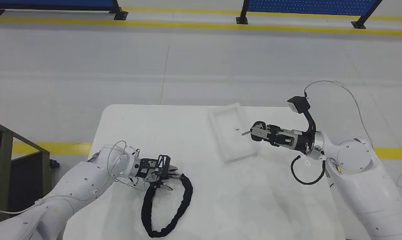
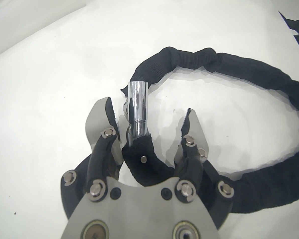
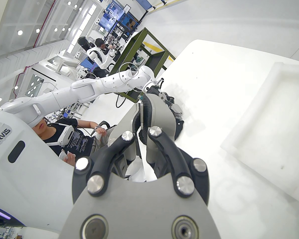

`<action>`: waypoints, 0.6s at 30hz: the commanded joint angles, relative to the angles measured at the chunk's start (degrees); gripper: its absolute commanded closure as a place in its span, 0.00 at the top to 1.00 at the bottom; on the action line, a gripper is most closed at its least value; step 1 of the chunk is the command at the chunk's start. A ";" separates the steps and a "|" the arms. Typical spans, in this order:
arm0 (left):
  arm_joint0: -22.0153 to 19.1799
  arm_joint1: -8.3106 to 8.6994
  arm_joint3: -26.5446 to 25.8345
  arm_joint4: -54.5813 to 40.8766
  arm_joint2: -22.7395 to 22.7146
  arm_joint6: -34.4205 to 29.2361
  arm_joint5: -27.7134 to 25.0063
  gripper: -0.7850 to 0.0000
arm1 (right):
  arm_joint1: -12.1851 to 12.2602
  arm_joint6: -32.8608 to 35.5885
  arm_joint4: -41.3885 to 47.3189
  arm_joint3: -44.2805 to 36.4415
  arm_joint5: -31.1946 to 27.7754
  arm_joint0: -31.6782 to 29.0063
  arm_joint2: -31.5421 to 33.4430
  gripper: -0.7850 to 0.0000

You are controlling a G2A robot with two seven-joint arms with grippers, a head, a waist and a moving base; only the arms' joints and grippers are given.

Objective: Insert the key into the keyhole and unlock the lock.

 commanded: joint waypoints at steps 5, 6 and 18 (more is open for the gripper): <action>0.18 -1.25 1.99 0.22 -0.51 1.11 0.75 0.00 | 0.00 0.00 0.00 0.00 0.00 0.00 0.00 0.00; 0.15 -1.41 2.24 0.03 -0.72 1.11 0.90 0.00 | 0.00 0.00 0.00 0.00 0.00 0.00 0.00 0.00; -0.24 -0.33 -5.82 -4.09 -3.68 5.98 -3.23 0.00 | 0.00 0.00 0.00 0.00 0.00 0.00 0.00 0.00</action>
